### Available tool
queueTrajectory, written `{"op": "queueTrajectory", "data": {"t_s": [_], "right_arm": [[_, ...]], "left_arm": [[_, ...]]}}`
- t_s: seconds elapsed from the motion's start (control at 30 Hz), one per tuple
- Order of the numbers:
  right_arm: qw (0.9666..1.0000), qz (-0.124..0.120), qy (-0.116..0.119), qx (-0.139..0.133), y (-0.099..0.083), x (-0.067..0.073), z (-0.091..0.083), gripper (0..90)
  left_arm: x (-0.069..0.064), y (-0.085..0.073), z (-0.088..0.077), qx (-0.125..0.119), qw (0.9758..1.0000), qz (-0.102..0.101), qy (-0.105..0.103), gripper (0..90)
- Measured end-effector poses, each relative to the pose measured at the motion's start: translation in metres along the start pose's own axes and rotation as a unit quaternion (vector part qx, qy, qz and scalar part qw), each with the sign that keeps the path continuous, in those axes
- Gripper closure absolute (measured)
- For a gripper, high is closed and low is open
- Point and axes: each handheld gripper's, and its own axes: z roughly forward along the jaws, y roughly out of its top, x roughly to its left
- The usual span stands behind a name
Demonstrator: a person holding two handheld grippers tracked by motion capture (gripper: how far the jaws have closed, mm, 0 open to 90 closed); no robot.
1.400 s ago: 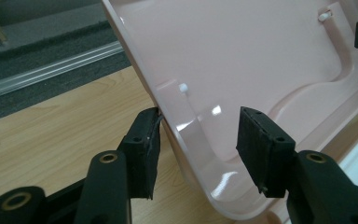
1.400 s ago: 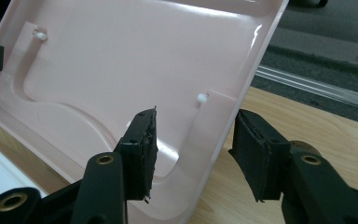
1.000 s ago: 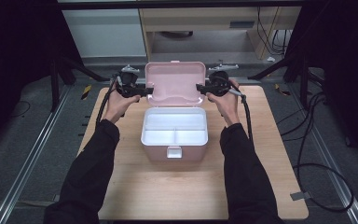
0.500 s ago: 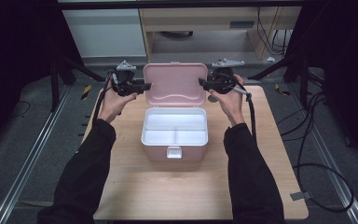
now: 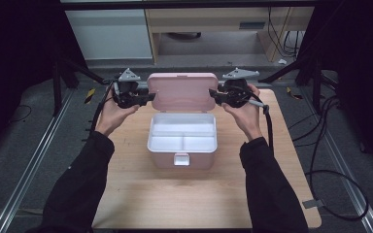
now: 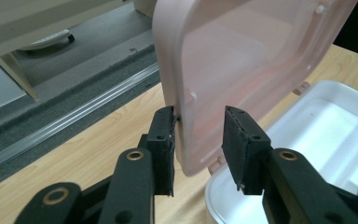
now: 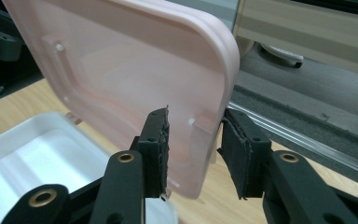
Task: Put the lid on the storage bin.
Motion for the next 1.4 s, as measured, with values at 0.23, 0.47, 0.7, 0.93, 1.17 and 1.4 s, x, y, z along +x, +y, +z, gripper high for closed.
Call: {"op": "queueTrajectory", "data": {"t_s": [0.23, 0.47, 0.7, 0.93, 1.17, 1.4], "right_arm": [[0.9998, -0.015, 0.009, 0.004, -0.016, 0.014, -0.014, 59.3], [0.9995, -0.021, 0.025, 0.001, -0.034, 0.022, -0.028, 64.4], [0.9987, -0.033, 0.034, 0.017, -0.054, 0.028, -0.035, 62.0], [0.9982, -0.027, 0.04, 0.036, -0.079, 0.023, -0.039, 56.3], [0.9991, 0.003, 0.024, 0.034, -0.104, 0.008, -0.053, 51.1], [0.9981, 0.019, -0.012, 0.058, -0.131, -0.004, -0.059, 39.3]], "left_arm": [[-0.01, -0.013, -0.012, -0.001, 0.9998, 0.015, -0.011, 65.4], [-0.021, -0.027, -0.024, 0.006, 0.9991, 0.036, -0.024, 67.6], [-0.036, -0.045, -0.028, 0.021, 0.9975, 0.064, -0.023, 63.7], [-0.038, -0.068, -0.031, 0.033, 0.9974, 0.061, -0.021, 55.0], [-0.035, -0.1, -0.039, 0.035, 0.9988, 0.033, -0.01, 47.1], [-0.022, -0.133, -0.041, 0.04, 0.9991, -0.013, 0.01, 40.8]]}}
